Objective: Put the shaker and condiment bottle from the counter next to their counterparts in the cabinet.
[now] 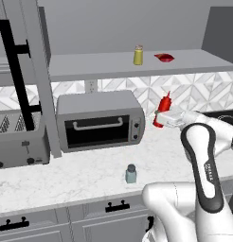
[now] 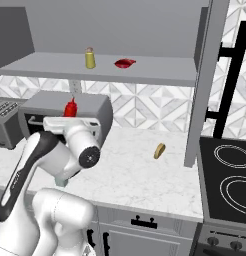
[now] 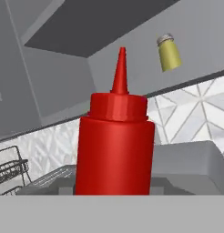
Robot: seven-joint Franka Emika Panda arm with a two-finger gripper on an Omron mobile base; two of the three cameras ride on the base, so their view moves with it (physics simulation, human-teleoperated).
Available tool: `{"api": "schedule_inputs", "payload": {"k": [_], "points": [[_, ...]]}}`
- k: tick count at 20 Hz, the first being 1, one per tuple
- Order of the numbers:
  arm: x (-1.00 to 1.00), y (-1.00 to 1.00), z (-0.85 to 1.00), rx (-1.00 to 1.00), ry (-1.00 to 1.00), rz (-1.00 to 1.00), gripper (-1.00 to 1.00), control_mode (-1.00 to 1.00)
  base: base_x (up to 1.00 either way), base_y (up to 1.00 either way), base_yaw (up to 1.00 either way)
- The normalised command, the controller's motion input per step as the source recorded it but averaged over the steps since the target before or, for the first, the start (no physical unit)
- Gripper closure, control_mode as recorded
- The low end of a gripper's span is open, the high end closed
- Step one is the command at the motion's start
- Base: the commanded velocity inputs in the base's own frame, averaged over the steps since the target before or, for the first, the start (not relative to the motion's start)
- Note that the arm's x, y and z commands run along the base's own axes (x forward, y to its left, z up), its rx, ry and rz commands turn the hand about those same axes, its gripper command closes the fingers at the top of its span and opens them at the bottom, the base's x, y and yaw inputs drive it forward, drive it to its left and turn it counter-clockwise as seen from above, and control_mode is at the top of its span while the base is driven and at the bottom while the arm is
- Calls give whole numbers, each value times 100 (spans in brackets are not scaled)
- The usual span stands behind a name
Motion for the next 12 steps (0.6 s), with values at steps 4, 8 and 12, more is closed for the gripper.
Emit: {"api": "schedule_inputs", "payload": {"k": [4, 8, 12], "points": [[-56, -11, 100, -10, -8, -11, 100, -100, 0, 0, 0], [-43, -7, 94, -16, -9, -19, 100, -100, 0, 0, 0], [-20, -6, 66, -16, -5, -26, 100, -100, 0, 0, 0]]}}
